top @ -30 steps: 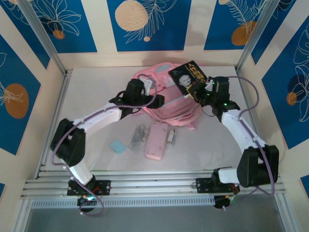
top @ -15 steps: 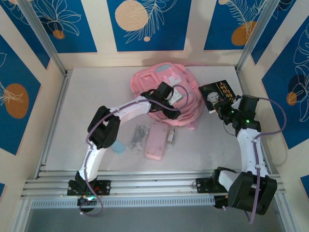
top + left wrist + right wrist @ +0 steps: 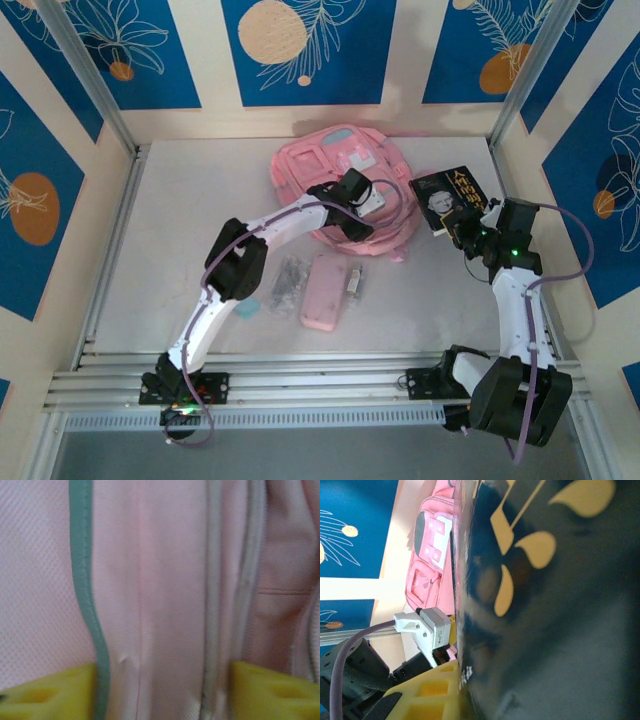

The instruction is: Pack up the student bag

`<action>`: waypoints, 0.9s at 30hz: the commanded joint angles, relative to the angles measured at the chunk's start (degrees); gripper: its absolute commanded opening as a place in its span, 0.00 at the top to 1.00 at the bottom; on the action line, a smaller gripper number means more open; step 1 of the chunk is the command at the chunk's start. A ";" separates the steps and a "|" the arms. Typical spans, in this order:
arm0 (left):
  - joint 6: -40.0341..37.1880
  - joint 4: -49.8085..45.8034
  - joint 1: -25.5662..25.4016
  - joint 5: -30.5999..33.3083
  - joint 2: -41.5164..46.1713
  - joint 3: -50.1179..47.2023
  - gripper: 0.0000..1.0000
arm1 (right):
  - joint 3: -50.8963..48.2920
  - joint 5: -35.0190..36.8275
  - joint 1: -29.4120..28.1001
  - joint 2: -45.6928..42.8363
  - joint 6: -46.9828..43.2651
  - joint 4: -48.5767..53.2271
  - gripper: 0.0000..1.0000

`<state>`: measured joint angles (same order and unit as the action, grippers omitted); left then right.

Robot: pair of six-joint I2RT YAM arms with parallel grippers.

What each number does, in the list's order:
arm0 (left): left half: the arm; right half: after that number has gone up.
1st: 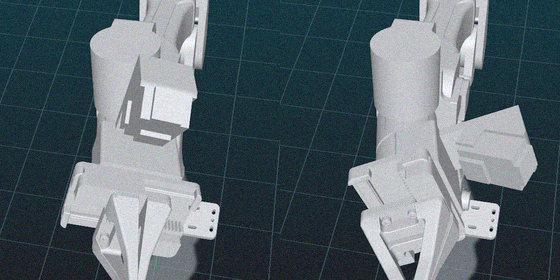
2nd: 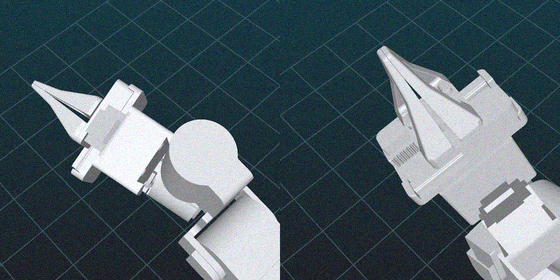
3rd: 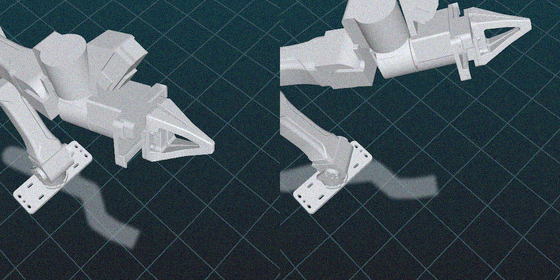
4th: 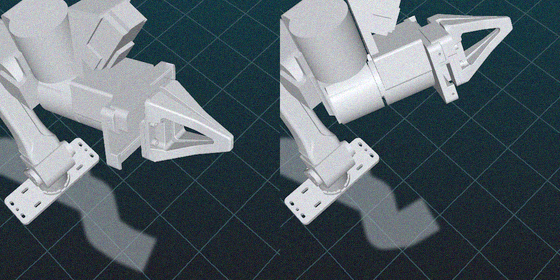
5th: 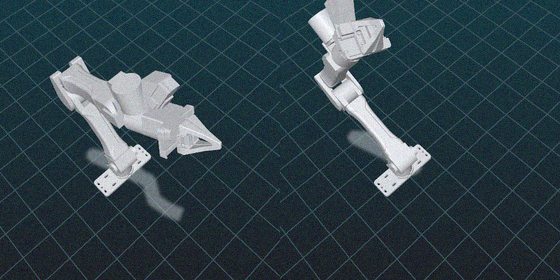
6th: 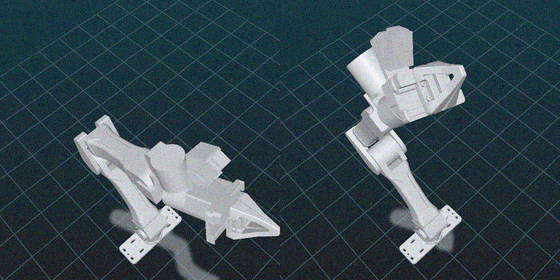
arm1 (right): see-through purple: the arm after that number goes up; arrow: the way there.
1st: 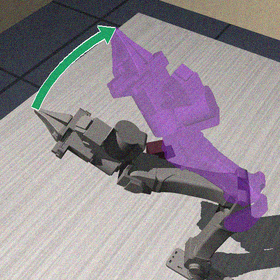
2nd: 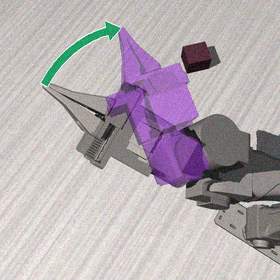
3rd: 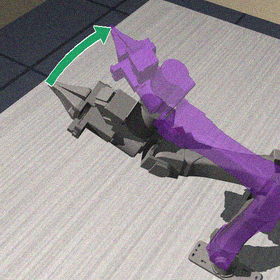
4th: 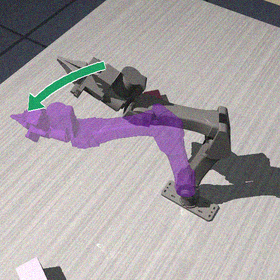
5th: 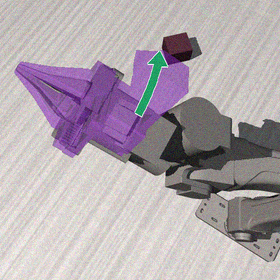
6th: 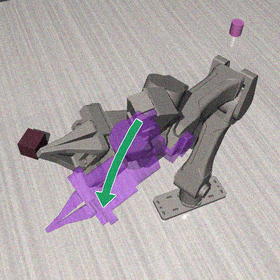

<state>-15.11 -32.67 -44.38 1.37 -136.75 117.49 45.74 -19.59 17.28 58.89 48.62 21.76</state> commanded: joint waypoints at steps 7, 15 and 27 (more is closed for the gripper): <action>0.31 -5.54 1.60 -2.91 0.40 -0.80 1.00 | 1.20 -1.85 1.75 -4.94 -1.52 -1.37 1.00; 14.65 -1.94 6.07 -16.94 10.50 3.27 1.00 | -0.95 4.18 4.31 -11.66 -1.79 1.61 1.00; 34.39 9.50 12.57 -32.93 13.22 5.00 1.00 | -8.93 -0.94 -4.58 -10.66 6.63 -11.74 1.00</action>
<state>12.25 -29.12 -32.25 -26.92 -126.26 119.96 37.82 -17.80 17.02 47.88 51.79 20.88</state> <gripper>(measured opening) 0.052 0.165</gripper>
